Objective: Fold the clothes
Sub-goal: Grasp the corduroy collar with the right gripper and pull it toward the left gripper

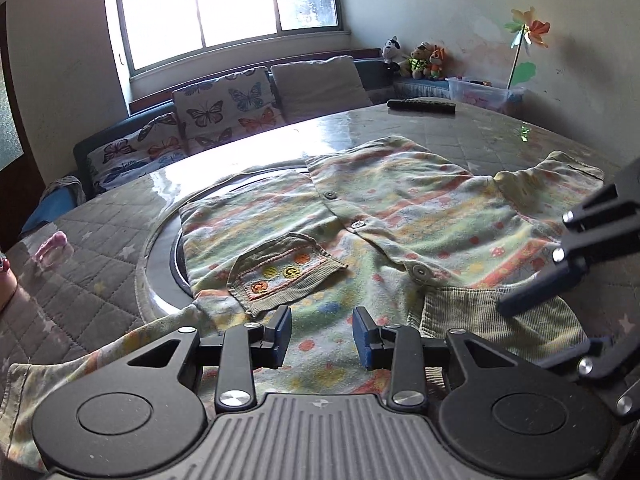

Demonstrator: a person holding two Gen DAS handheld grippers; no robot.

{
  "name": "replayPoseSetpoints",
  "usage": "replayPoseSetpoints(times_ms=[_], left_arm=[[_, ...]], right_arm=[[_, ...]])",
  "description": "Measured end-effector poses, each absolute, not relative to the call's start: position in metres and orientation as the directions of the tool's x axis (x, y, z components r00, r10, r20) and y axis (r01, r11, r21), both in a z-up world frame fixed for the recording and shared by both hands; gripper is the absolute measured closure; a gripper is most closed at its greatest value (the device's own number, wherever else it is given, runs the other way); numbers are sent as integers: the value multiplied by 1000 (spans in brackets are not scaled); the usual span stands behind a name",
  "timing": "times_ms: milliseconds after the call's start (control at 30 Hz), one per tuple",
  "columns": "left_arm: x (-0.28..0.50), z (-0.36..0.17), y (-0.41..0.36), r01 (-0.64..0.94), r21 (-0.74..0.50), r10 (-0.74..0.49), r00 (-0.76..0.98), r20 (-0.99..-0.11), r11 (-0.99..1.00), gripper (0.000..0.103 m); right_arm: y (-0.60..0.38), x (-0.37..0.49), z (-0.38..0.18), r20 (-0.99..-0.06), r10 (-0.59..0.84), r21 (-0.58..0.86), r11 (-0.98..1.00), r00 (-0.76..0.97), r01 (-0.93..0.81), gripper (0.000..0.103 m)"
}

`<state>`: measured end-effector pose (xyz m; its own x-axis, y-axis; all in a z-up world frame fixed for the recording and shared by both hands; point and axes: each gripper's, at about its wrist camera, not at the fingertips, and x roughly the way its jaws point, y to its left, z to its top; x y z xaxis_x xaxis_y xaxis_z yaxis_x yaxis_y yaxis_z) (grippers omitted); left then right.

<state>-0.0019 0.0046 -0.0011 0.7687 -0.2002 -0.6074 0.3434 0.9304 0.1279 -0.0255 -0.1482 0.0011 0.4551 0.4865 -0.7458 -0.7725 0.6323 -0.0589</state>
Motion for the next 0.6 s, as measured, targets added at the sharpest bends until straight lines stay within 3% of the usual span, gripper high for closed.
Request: replayPoseSetpoints(times_ms=[133,267,600], left_arm=[[-3,-1,5,347,118,-209,767,-606,931,67],[-5,0,3,351,119,-213,768,-604,929,67],[-3,-2,-4,378,105,-240,754,-611,920,67]], right_arm=[[-150,-29,0,-751,473,-63,643,461,-763,71],[-156,-27,4,-739,481,-35,671,471,-740,97],[-194,-16,32,-661,543,115,756,518,-645,99]])
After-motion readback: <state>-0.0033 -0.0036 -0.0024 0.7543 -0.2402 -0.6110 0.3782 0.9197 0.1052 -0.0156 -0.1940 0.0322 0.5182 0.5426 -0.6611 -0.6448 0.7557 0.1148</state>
